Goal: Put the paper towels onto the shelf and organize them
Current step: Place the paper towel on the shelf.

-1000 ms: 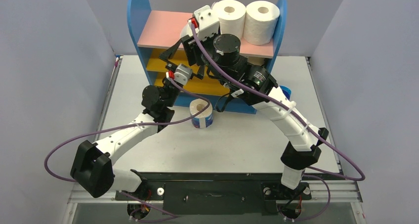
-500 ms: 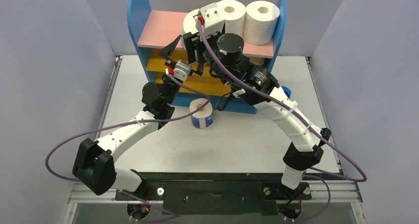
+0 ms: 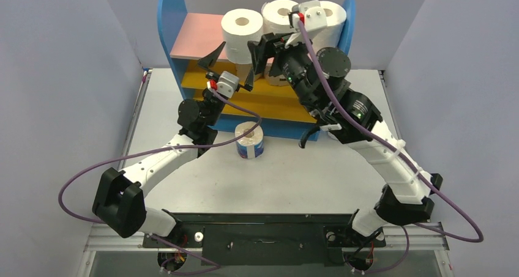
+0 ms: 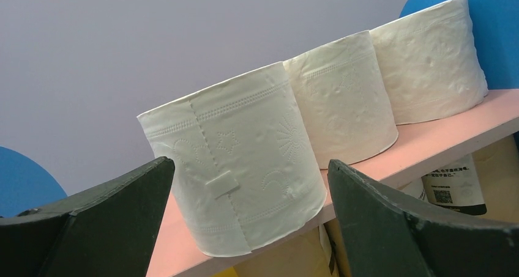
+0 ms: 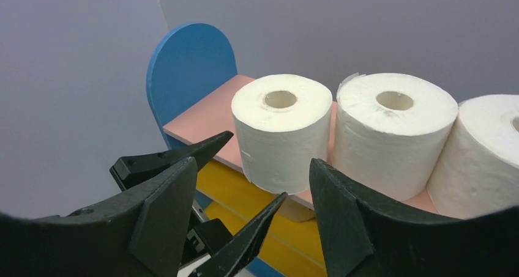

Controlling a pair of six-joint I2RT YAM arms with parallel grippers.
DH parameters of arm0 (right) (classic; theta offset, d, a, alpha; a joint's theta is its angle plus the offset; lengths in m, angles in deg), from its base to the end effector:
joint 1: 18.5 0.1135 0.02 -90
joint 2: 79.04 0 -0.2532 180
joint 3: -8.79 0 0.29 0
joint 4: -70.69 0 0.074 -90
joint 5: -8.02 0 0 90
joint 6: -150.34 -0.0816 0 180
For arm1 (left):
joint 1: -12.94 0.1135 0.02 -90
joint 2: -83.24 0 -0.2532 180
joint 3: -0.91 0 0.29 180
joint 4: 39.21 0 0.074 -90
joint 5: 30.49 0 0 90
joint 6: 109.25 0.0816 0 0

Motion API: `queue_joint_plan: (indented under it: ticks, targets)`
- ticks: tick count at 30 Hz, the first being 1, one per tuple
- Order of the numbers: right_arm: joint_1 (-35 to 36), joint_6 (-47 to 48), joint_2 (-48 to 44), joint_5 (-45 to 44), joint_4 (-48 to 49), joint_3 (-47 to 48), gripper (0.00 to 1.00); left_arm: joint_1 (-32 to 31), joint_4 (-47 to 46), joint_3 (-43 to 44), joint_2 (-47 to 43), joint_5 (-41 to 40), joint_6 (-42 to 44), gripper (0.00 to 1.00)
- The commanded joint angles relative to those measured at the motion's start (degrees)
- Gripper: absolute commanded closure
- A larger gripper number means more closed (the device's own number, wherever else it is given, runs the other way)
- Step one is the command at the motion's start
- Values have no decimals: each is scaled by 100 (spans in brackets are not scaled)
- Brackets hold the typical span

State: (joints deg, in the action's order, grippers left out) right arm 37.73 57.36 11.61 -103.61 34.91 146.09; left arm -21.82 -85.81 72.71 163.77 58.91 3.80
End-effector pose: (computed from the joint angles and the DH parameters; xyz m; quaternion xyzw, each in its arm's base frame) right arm 0.2302 0.2901 0.6058 -0.1511 0.6241 0.2702 0.7174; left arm 0.3191 -0.2204 0.4147 0.2083 0.3869 -0.0893 0.8938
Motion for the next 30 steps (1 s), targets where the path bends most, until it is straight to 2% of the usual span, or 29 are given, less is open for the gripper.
queue_joint_plan:
  ticks: [1,12,16,20,25,30]
  targets:
    - [-27,-333,-859,-78,728,-898,37,40,-172,251,-69,60,-159,4]
    - [66,-777,-3032,-402,1576,-4276,37,58,748,112,-1106,-8,-889,4]
    - [124,-955,-3697,-835,1423,-5195,37,49,1368,151,-1523,-527,-1398,4]
    - [145,-1174,-4026,-951,1215,-5890,38,-48,2183,472,-1716,-934,-1661,4]
    - [155,-1522,-4240,-1482,698,-6498,38,-21,4031,1392,-1619,-1354,-2414,4]
    - [158,-1855,-4640,-1233,628,-7292,38,268,4984,1716,-1443,-1093,-3206,4]
